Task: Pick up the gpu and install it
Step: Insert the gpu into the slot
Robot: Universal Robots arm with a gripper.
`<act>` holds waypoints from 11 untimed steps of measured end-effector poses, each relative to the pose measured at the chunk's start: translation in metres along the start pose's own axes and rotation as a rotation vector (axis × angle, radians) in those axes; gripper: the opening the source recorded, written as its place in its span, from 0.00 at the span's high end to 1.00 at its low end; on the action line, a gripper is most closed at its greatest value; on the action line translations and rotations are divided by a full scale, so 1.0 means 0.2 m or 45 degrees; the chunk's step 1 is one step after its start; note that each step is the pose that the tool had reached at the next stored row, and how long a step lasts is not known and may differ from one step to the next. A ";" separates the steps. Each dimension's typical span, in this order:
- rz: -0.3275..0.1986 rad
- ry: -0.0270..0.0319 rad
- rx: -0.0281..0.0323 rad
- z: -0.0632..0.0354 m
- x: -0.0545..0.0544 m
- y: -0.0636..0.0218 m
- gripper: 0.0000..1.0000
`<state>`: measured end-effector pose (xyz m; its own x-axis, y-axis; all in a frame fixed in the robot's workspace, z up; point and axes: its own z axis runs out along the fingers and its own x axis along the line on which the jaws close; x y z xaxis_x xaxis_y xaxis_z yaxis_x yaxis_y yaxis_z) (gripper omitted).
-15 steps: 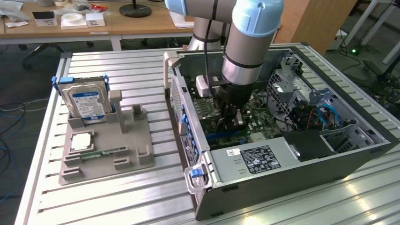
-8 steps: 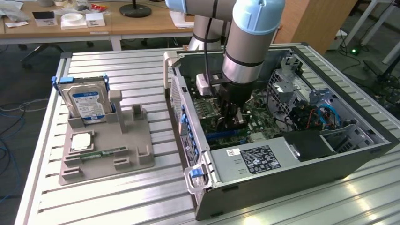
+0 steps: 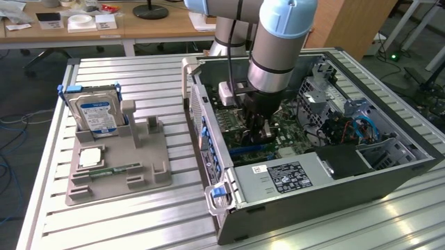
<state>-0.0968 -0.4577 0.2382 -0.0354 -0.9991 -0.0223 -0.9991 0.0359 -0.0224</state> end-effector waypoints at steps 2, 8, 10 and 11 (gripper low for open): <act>0.000 -0.0001 0.0004 0.001 0.00 -0.001 0.73; 0.000 -0.0003 0.0013 0.010 0.00 -0.001 0.73; 0.000 -0.0001 0.0018 0.012 0.00 0.000 0.73; 0.000 -0.0001 0.0021 0.014 0.00 0.000 0.73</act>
<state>-0.0967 -0.4577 0.2355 -0.0352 -0.9991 -0.0224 -0.9991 0.0357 -0.0241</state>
